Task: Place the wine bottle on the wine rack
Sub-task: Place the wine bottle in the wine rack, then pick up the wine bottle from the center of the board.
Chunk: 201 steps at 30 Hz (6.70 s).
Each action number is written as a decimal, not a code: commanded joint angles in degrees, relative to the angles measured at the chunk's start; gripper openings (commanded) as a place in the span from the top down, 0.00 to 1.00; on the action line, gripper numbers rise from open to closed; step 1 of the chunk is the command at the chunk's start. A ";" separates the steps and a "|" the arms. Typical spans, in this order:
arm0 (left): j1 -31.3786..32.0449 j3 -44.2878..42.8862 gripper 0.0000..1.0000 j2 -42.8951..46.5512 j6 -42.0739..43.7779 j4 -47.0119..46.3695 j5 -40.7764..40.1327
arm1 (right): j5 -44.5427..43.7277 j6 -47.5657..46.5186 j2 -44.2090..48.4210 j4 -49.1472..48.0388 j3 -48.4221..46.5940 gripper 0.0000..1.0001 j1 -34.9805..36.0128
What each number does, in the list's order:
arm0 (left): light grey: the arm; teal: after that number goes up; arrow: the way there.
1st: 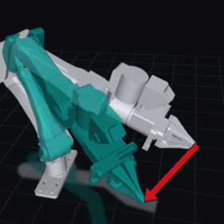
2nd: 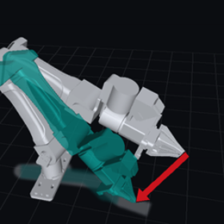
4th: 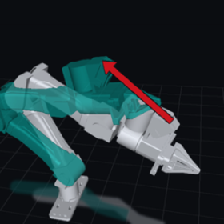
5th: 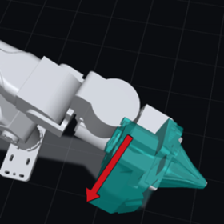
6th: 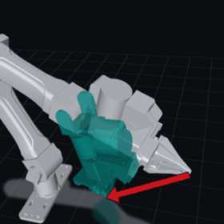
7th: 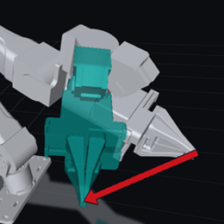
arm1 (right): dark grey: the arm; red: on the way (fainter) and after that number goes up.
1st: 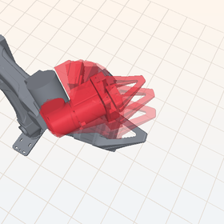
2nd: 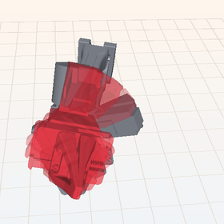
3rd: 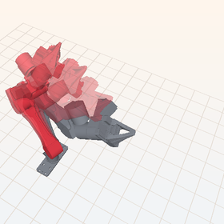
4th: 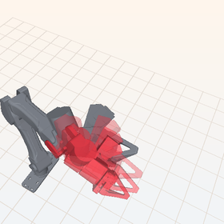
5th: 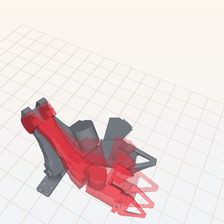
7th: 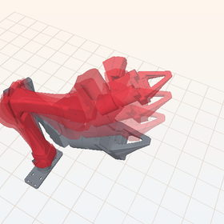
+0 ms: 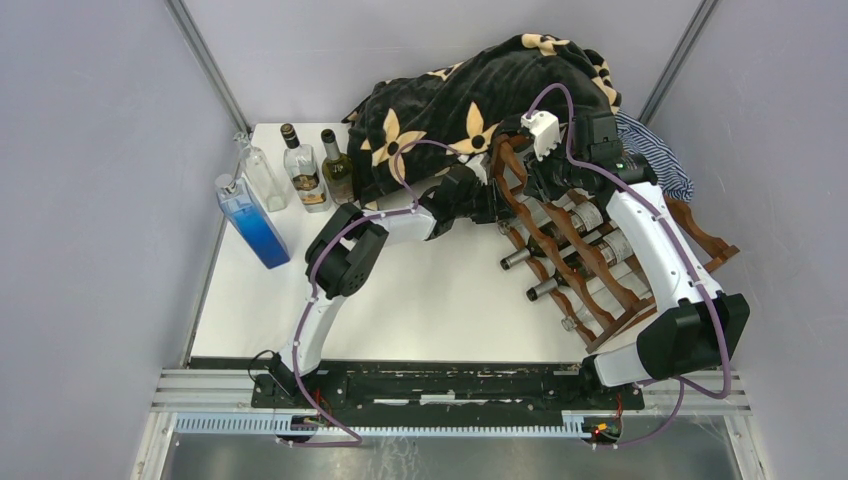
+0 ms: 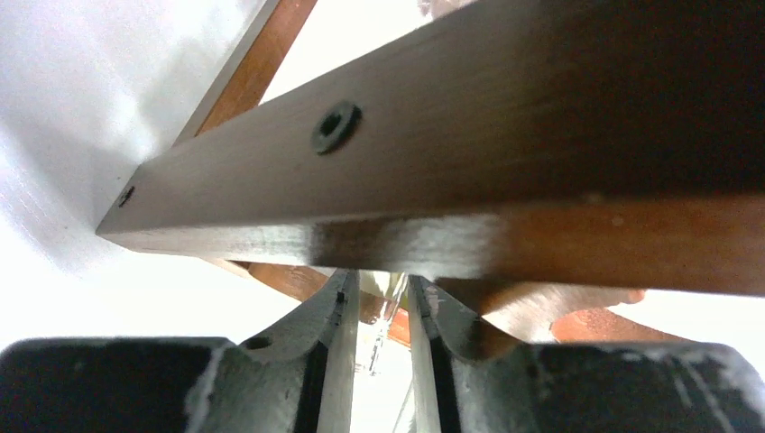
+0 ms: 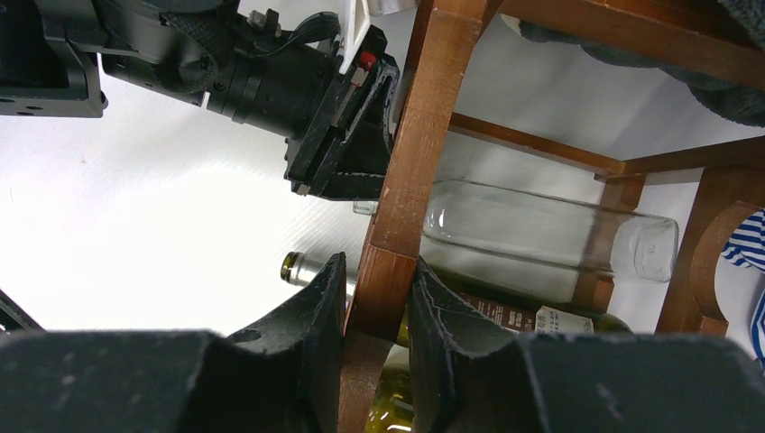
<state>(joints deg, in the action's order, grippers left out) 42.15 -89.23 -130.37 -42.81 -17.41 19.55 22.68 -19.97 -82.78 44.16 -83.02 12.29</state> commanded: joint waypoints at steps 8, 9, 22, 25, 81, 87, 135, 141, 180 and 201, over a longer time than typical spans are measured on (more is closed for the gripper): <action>1.10 -0.83 0.59 2.86 1.86 1.40 -3.01 | 11.51 -0.42 1.83 -2.28 -0.23 0.83 3.61; 1.09 -0.18 0.57 3.53 2.19 1.48 -3.70 | 11.57 -0.42 1.84 -2.28 -0.21 0.83 3.61; 1.18 7.29 0.46 14.13 8.03 1.49 -9.99 | 10.38 -2.44 1.60 -1.08 -1.33 0.57 3.57; 1.18 8.25 0.46 14.60 8.52 1.59 -9.68 | 9.56 -2.61 1.49 -0.79 -2.08 0.51 3.62; -13.59 7.43 0.00 68.77 34.44 56.63 -44.54 | 32.08 -17.34 15.52 -10.99 7.81 0.02 4.99; -20.69 -2.56 0.00 66.40 34.18 68.70 -46.80 | 25.67 -16.28 13.39 -13.23 7.98 0.02 10.52; -58.07 14.71 0.52 58.57 33.78 55.21 -26.12 | 24.52 -13.43 10.69 -26.34 28.18 0.02 22.00; -58.08 13.46 0.98 61.70 34.65 56.43 -21.21 | 25.11 -13.66 10.34 -25.99 28.18 0.02 21.97; -25.43 38.49 0.98 80.18 -1.89 20.90 7.82 | 21.63 -10.67 11.43 -24.97 25.71 0.02 21.95; -16.17 40.70 0.98 76.58 -8.70 11.04 4.35 | 8.98 -10.80 7.64 -30.81 29.39 0.02 24.95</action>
<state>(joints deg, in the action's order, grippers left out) 25.54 -46.30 -55.05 -43.42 8.80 22.35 36.91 -28.77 -75.02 16.32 -54.15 36.51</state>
